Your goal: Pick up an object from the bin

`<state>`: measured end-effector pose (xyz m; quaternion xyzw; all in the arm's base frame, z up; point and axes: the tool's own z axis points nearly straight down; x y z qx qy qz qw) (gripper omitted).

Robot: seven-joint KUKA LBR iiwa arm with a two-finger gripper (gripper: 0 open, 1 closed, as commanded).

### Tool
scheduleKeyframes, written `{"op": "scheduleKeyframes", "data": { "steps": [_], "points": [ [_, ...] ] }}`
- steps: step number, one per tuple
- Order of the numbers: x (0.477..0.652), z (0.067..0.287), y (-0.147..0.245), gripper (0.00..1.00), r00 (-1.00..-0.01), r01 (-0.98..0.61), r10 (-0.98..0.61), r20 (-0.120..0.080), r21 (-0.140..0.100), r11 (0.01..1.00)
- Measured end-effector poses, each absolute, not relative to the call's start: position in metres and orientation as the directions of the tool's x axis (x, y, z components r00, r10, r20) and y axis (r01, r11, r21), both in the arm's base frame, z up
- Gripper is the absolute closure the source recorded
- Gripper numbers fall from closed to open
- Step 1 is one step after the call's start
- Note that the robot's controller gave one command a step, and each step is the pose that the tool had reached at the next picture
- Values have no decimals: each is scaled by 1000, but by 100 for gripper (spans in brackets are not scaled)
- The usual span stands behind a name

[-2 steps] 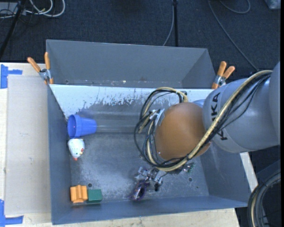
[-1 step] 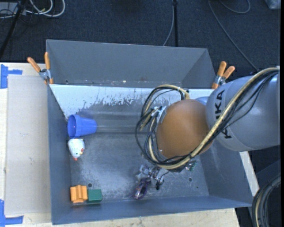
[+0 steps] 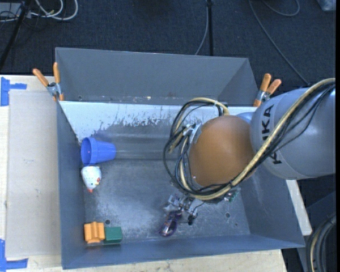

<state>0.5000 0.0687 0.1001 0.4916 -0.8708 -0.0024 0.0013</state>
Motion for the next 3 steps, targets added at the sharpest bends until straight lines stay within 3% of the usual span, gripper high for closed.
{"op": "scheduleKeyframes", "data": {
  "steps": [3],
  "points": [
    [500, 126, 69, 100, -519, -855, -855, -1, 6, 519]
  ]
}}
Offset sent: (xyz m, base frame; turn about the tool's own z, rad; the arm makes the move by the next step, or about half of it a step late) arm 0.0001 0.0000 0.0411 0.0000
